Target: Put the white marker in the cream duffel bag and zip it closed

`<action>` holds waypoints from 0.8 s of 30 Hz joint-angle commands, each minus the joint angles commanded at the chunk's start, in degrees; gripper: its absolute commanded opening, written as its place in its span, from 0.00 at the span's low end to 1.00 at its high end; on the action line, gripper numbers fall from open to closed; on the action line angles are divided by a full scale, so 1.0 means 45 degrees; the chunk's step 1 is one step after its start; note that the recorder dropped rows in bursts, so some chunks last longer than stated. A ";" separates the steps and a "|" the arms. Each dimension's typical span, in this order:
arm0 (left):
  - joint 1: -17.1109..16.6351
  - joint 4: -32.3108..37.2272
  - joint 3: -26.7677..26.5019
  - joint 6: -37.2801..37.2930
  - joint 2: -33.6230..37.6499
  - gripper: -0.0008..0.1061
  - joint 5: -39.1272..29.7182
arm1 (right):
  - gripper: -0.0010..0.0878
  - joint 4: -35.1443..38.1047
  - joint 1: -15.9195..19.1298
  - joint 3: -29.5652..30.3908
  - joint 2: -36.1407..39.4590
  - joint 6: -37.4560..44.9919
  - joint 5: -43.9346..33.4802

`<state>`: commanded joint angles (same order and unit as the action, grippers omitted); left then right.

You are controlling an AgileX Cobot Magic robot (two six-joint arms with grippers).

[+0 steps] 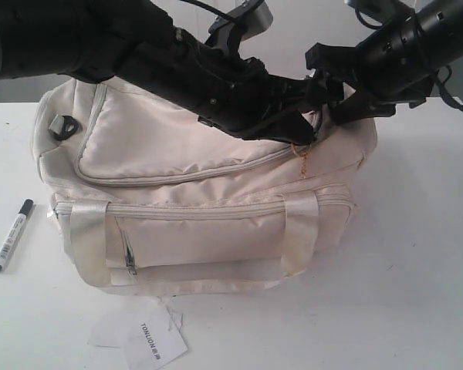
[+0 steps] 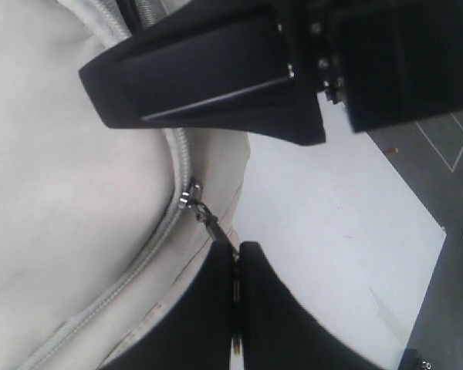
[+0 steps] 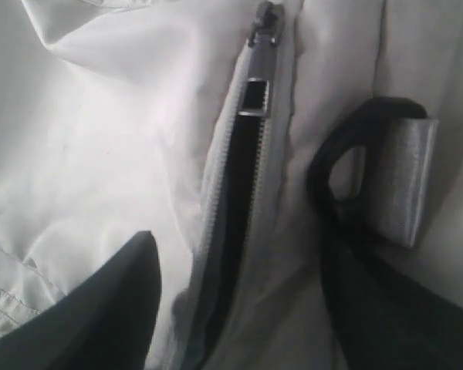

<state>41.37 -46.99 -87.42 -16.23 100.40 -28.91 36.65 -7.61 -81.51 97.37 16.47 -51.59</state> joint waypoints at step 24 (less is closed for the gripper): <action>0.0000 0.0282 0.0000 -0.0024 0.0000 0.01 -0.0856 | 0.01 -0.0074 0.0000 0.0000 0.0000 0.0000 0.0610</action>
<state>41.37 -45.72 -87.42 -16.33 100.40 -32.77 36.32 -7.61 -81.51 97.37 16.47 -48.84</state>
